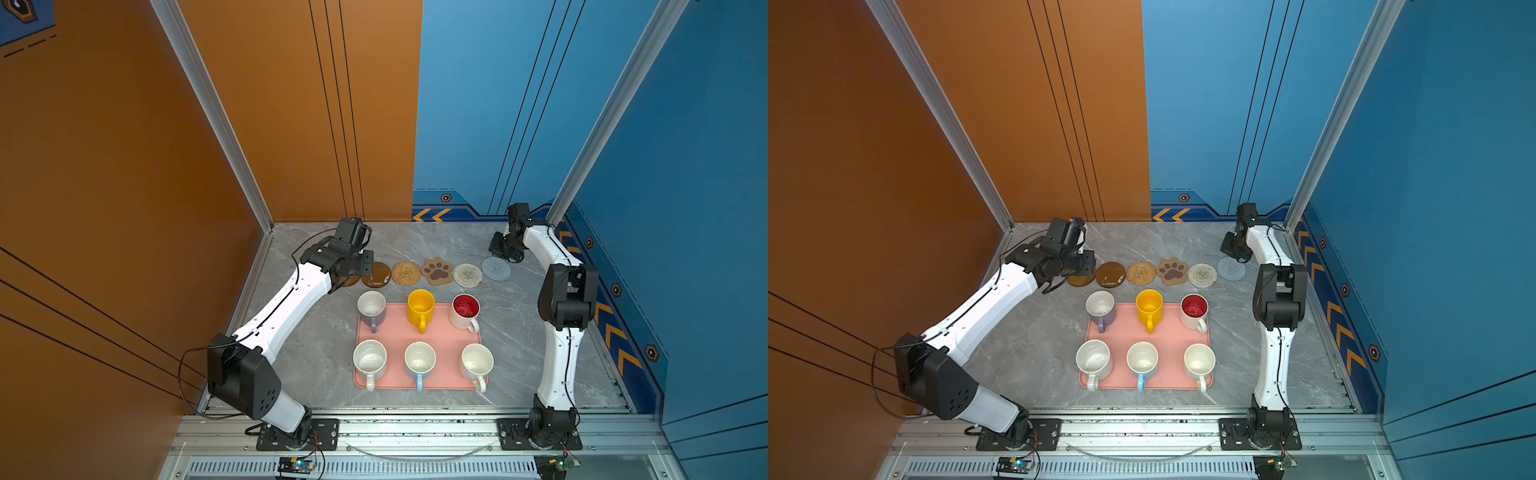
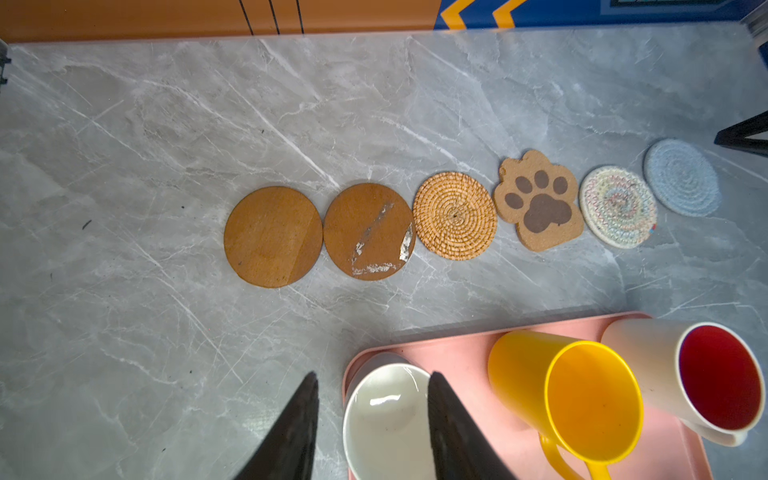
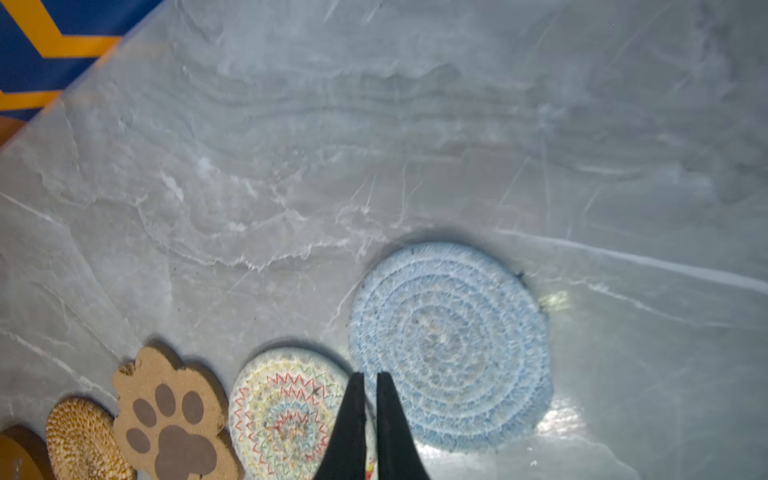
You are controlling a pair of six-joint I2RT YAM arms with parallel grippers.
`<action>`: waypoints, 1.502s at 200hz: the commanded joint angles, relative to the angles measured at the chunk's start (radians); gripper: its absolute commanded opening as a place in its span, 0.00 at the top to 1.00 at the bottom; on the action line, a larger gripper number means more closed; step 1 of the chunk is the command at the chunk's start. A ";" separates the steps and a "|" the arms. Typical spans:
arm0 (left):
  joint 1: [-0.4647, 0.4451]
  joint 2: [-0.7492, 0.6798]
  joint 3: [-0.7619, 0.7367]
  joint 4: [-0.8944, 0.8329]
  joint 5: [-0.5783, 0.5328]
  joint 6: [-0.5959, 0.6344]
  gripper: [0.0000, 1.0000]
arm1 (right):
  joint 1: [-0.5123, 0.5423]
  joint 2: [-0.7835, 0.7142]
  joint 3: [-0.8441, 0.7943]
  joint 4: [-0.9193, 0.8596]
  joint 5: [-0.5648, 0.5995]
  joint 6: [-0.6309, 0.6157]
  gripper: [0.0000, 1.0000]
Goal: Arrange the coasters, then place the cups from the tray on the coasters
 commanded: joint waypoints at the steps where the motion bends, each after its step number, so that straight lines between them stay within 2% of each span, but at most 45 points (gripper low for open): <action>1: -0.011 -0.046 -0.026 0.092 -0.017 -0.028 0.54 | -0.007 0.065 0.051 -0.036 -0.004 0.005 0.93; 49: -0.021 -0.048 -0.032 0.092 -0.031 -0.026 0.53 | -0.020 0.138 0.099 -0.035 -0.021 0.017 0.93; 99: -0.024 -0.054 -0.043 0.092 -0.041 -0.023 0.51 | -0.023 0.163 0.057 -0.038 -0.022 0.023 0.92; 221: -0.025 -0.072 -0.075 0.092 -0.045 -0.014 0.52 | -0.052 0.046 -0.130 -0.034 0.006 -0.003 0.92; 300: -0.024 -0.096 -0.095 0.092 -0.053 -0.011 0.51 | -0.010 0.018 -0.185 -0.002 -0.020 0.011 0.93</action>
